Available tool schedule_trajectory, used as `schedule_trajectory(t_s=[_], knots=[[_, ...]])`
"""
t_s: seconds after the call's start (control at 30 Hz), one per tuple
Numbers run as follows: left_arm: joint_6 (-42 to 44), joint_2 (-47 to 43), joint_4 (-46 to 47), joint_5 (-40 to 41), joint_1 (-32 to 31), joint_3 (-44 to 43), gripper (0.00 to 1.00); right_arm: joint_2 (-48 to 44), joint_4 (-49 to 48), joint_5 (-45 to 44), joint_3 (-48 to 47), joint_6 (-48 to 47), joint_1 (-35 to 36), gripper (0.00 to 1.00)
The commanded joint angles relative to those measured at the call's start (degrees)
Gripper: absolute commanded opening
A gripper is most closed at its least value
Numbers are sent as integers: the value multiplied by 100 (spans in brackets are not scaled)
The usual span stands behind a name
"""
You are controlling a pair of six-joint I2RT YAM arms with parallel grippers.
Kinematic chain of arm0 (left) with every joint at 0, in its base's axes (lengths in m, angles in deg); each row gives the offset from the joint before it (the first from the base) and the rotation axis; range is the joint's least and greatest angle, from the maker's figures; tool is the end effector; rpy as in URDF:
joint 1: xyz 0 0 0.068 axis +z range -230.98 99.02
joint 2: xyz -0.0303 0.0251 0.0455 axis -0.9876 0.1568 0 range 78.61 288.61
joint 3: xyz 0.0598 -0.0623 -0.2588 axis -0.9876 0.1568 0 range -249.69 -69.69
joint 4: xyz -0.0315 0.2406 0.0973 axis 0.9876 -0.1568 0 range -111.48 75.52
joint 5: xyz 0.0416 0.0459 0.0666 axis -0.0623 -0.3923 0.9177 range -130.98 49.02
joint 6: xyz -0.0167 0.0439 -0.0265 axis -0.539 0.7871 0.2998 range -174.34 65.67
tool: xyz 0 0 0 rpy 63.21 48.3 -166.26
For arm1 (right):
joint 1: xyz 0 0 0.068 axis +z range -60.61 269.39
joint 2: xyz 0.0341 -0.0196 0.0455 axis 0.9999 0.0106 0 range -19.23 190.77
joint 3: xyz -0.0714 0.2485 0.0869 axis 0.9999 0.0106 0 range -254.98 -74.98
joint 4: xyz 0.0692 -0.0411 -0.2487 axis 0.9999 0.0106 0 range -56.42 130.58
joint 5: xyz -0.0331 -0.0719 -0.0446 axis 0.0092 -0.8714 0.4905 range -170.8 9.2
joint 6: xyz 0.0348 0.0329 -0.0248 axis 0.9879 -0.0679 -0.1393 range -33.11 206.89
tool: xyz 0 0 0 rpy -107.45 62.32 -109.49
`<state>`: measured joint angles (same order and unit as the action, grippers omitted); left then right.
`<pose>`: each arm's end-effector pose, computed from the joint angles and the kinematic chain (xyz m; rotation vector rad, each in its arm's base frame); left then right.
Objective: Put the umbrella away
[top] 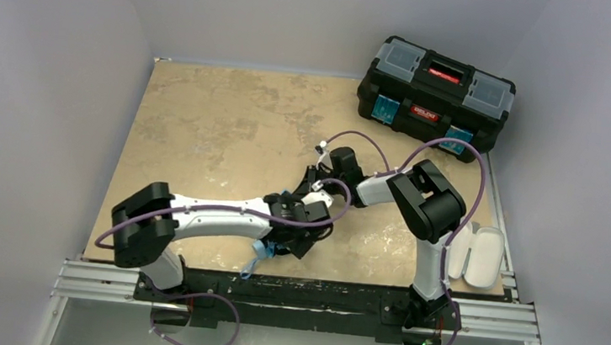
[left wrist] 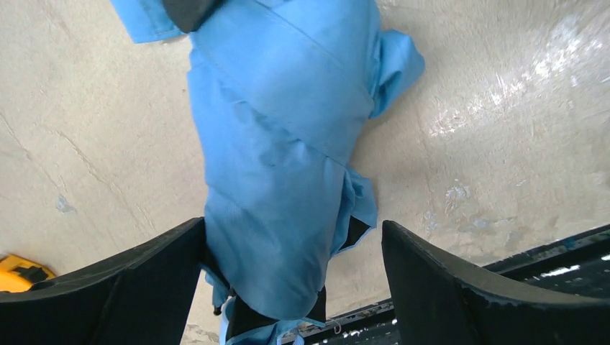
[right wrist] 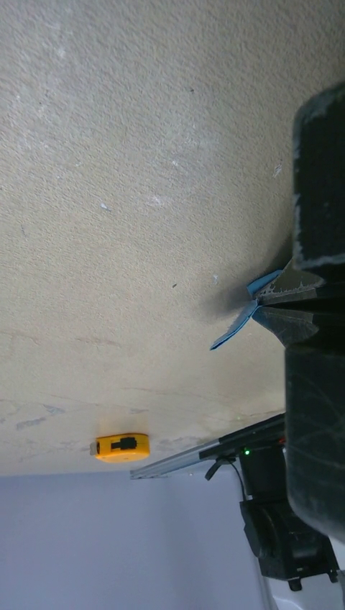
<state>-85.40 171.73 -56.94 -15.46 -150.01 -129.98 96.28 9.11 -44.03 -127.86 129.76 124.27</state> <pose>0.1216 -0.2744 0.1921 0.7848 2.5178 0.1224 0.2995 0.2348 0.0984 -0.2250 2.4808 1.3863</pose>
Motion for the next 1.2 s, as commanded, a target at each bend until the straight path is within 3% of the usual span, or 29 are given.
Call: schedule_trajectory(t_s=[0.0, 0.2, 0.33, 0.47, 0.57, 0.6, 0.73, 0.77, 1.17], knots=[[-134, -670, 353, -750, 300, 271, 90, 107, 601, -617, 261, -323, 17, 0], [65, -1108, 754, -947, 738, 902, 90, 93, 657, -613, 194, -350, 18, 0], [209, -1128, 1521, -1494, 1272, 1540, 88, 60, 725, -607, 157, -380, 12, 0], [280, -1089, 2085, -1812, 1401, 1903, 83, -6, 793, -618, 147, -432, 19, 0], [348, -858, 2388, -1990, 1402, 2047, 64, -84, 820, -603, 127, -417, 15, 0], [337, -774, 2434, -2003, 1402, 2071, 49, -132, 814, -600, 132, -405, 19, 0], [330, -551, 2607, -2009, 1388, 2184, 5, -463, 878, -505, 147, -368, 17, 0], [330, -509, 2570, -1957, 1386, 2174, 0, -612, 945, -507, 151, -372, 19, 0], [458, -114, 2000, -1092, 731, 1487, 0, -2271, 1822, -518, -141, -217, 221, 0]])
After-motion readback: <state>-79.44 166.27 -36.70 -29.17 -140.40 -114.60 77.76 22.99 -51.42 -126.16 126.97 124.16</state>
